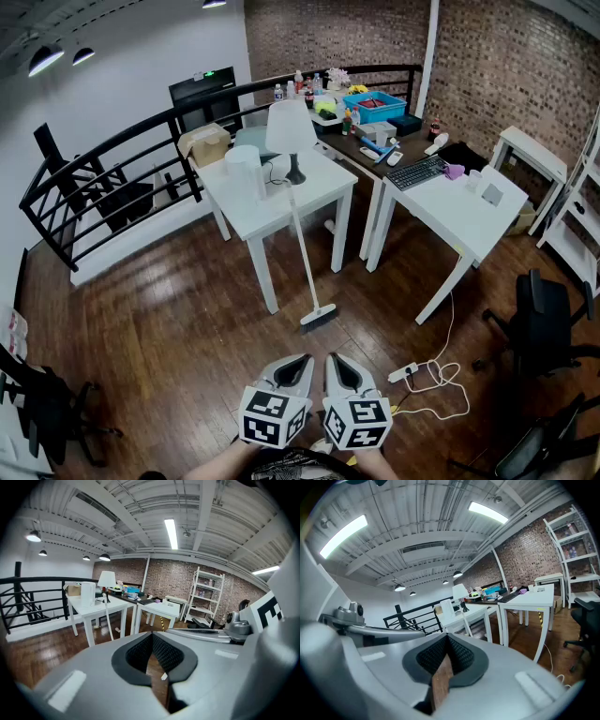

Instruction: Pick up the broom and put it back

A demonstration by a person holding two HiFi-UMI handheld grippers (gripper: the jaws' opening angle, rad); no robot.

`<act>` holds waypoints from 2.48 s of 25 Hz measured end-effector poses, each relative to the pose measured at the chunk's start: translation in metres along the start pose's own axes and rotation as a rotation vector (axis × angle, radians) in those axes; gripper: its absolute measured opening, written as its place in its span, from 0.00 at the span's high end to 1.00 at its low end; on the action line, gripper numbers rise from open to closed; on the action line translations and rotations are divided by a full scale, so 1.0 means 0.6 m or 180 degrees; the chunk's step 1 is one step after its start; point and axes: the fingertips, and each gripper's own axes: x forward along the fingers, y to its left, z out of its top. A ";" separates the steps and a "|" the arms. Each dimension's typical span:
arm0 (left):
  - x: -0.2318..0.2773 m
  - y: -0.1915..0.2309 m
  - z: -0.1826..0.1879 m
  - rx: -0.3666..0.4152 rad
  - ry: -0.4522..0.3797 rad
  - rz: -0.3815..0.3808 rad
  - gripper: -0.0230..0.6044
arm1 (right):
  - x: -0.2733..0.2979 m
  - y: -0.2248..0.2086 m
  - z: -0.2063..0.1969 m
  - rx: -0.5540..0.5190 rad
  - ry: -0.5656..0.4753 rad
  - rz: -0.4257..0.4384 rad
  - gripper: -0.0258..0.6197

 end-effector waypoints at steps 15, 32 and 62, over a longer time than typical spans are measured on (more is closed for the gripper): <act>0.104 0.096 0.054 -0.0138 -0.0074 0.0140 0.96 | 0.139 -0.027 0.040 -0.0110 0.0083 0.0261 0.96; 0.228 0.305 0.196 -0.0240 -0.0181 -0.0123 0.95 | 0.382 0.003 0.134 -0.0217 0.0117 0.0110 0.96; 0.412 0.482 0.283 -0.0348 -0.0225 0.0171 0.96 | 0.656 -0.068 0.206 -0.0210 0.0156 0.0442 0.93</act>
